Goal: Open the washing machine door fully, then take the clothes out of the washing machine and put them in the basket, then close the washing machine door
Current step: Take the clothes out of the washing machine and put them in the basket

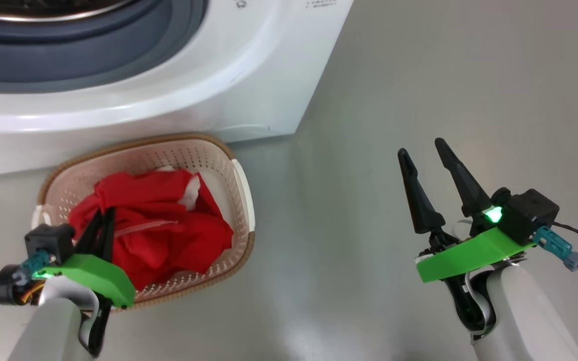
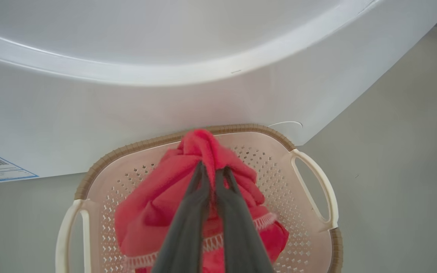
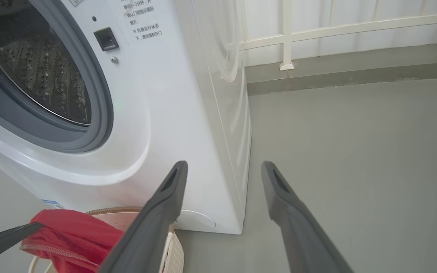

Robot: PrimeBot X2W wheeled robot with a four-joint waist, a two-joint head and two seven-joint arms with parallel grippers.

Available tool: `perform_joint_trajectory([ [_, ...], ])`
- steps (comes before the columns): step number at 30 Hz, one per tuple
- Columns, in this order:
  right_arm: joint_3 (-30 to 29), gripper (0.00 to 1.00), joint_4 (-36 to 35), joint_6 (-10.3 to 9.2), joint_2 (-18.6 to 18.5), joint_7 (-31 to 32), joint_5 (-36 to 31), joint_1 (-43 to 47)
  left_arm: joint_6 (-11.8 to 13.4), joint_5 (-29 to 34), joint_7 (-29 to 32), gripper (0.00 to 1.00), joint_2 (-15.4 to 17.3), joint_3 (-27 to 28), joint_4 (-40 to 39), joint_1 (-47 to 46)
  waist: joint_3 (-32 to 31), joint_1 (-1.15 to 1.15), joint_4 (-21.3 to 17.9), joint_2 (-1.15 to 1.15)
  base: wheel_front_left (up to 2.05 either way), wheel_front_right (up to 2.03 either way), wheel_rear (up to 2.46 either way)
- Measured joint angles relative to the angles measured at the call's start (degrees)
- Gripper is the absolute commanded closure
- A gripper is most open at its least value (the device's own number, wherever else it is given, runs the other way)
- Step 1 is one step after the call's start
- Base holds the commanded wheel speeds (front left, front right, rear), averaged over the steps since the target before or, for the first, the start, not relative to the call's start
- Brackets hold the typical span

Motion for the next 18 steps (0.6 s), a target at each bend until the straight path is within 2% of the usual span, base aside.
perform_joint_trajectory([
  [9, 1.0, 0.00, -1.0, 0.00, 1.2, 0.0, -1.4, -2.3, 0.0, -3.5, 0.0, 1.00, 1.8, -5.9, 12.1, -7.0, 5.0, 0.00, -1.4, 0.00, 0.00, 0.00, 0.00],
  [18, 1.7, 0.00, -1.4, 0.00, 1.5, 0.0, -1.4, -3.4, 0.0, -7.8, 0.0, 1.00, 2.0, -11.6, 22.3, -12.9, 8.7, 0.00, -3.0, 0.00, 0.00, 0.00, 0.00],
])
